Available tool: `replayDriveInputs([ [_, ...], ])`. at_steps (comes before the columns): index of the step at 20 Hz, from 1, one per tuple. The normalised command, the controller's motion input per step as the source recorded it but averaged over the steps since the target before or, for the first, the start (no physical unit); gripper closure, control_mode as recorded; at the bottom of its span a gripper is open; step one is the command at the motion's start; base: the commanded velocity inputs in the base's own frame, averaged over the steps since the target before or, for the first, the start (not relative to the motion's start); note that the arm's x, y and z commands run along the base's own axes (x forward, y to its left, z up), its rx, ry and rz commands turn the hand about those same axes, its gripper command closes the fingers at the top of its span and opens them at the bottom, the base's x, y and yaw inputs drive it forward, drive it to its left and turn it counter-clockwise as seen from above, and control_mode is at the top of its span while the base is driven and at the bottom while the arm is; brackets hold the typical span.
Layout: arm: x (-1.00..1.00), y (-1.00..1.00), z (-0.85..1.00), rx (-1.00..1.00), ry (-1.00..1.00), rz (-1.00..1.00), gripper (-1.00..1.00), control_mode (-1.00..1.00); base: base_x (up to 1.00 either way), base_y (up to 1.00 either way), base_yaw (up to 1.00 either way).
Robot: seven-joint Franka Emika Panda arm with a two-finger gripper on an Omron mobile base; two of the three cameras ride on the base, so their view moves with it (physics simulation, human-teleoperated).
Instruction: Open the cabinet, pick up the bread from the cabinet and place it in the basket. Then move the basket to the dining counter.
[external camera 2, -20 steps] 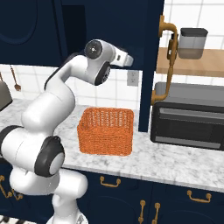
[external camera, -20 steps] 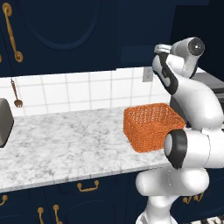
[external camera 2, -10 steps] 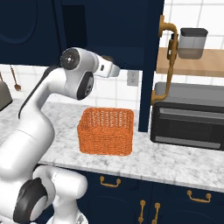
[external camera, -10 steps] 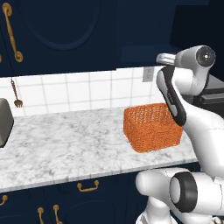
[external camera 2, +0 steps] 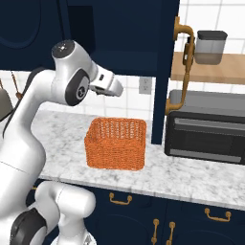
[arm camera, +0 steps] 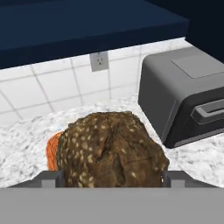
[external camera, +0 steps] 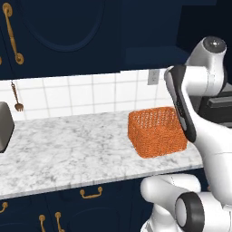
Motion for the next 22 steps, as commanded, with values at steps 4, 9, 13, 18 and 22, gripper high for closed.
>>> replayDriveInputs([
  [4, -0.08, 0.00, -1.00, 0.00, 0.22, 0.04, 1.00, -1.00, 0.00, 0.00, 0.00],
  [9, 0.17, 0.00, -0.97, 0.01, 0.21, 0.08, 1.00, -1.00, 0.00, 0.00, 0.00],
  [13, 0.59, 0.00, -0.95, 0.00, 0.15, 0.10, 1.00, -1.00, 0.00, 0.00, 0.00],
  [18, 0.94, 0.00, -0.56, 0.03, 0.13, 0.10, 1.00, -1.00, 0.00, 0.00, 0.00],
  [22, 0.76, -0.01, -0.57, 0.04, 0.09, 0.08, 1.00, -1.00, 0.00, 0.00, 0.00],
])
